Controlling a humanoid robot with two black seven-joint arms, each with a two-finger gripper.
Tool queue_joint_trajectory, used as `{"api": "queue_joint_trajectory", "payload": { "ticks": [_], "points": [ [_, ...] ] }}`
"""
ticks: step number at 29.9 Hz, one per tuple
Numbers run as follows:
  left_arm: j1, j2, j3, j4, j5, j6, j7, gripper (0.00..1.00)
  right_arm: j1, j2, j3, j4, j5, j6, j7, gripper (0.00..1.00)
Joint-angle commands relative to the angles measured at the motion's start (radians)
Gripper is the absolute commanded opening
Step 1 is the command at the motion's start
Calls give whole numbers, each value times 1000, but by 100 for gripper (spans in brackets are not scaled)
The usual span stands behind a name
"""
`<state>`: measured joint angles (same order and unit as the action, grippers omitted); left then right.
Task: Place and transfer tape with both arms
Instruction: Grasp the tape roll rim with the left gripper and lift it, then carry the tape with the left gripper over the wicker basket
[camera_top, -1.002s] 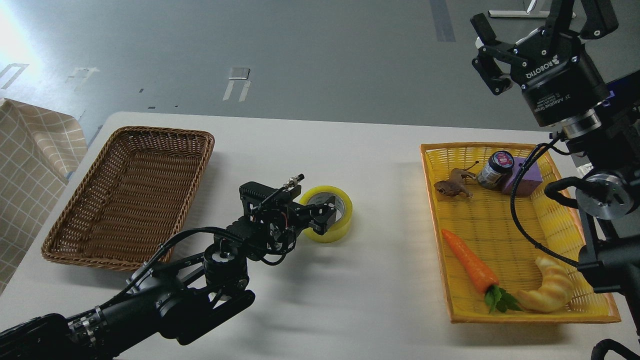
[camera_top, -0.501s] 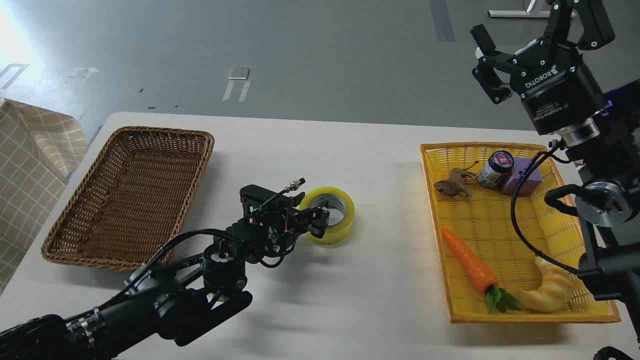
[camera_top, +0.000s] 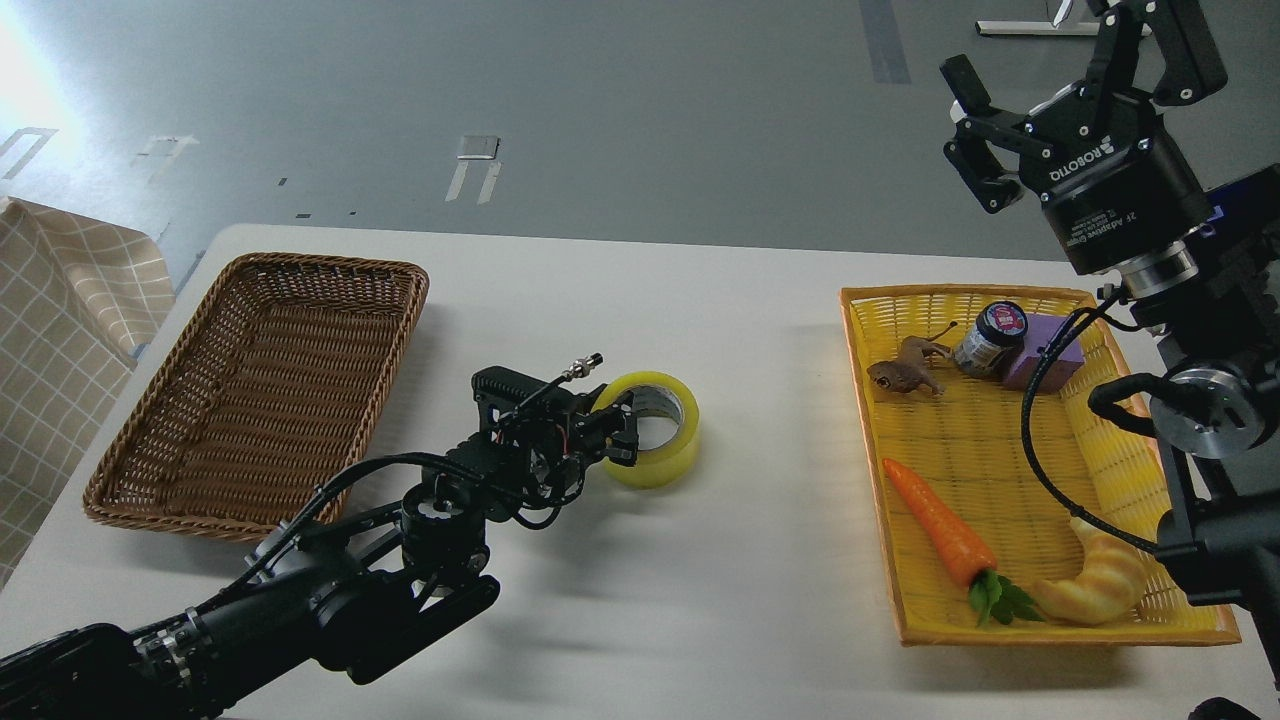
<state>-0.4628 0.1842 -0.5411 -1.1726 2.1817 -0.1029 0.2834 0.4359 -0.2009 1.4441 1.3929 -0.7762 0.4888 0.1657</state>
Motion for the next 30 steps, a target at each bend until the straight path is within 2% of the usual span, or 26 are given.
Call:
{"api": "queue_joint_trajectory", "payload": {
  "ticks": [1, 5, 9, 17, 25, 30],
  "points": [
    [-11, -3, 0, -4, 0, 0, 4, 11, -3, 2, -1, -2, 0, 0, 0, 100],
    [-23, -5, -2, -16, 0, 0, 3, 10, -3, 2, -2, -2, 0, 0, 0, 100],
    [-39, -6, -2, -22, 0, 0, 2, 6, -3, 3, -1, 0, 0, 0, 0, 100],
    [-97, 3, 0, -48, 0, -8, 0, 6, -3, 3, -1, -2, 0, 0, 0, 100],
    [-213, 83, 0, -50, 0, -11, -7, 6, -2, 9, -1, -2, 0, 0, 0, 100],
    [-292, 152, 0, -51, 0, -67, -12, 6, -2, 9, -1, -2, 2, 0, 0, 100]
  ]
}}
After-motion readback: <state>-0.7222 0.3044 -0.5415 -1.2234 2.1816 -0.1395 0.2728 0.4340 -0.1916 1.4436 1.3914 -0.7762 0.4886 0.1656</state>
